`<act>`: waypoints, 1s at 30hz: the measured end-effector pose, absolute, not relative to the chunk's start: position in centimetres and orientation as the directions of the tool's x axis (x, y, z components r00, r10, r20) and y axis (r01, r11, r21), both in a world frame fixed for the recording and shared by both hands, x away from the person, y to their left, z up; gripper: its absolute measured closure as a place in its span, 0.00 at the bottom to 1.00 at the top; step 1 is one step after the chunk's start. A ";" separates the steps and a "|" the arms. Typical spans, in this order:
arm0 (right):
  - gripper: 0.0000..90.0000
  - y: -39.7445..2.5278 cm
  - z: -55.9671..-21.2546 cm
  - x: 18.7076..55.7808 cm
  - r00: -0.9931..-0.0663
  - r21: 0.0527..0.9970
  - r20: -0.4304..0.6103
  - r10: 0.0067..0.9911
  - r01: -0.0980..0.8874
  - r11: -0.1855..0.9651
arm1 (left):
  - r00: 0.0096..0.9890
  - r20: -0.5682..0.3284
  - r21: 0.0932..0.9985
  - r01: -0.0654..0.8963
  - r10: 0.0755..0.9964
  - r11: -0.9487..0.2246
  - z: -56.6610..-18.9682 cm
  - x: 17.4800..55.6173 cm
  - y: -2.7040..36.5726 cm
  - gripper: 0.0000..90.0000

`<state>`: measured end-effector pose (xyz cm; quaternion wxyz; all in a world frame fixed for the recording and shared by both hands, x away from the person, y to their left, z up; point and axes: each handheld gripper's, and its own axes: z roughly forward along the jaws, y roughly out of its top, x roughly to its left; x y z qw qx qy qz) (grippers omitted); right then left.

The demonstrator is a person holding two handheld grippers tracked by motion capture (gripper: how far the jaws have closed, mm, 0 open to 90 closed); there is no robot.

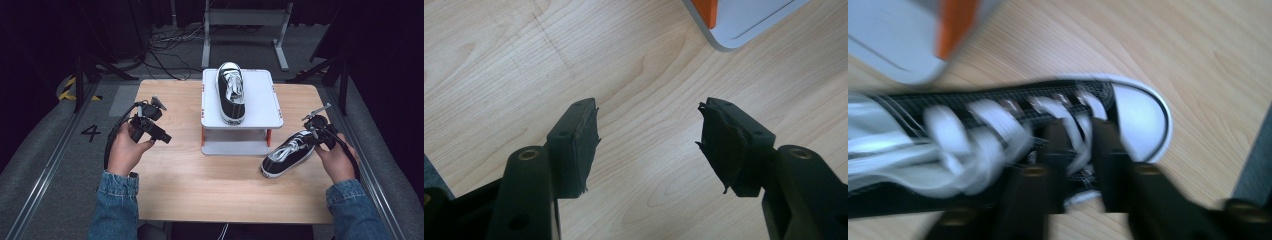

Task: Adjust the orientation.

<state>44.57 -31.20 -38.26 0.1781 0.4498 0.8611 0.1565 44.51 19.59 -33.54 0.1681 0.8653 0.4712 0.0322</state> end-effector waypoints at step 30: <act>0.80 -30.6 -36.4 36.4 -0.692 0.179 0.198 0.695 0.722 0.668 | 0.573 -0.108 0.314 0.795 0.812 -0.519 -33.6 44.9 18.1 0.45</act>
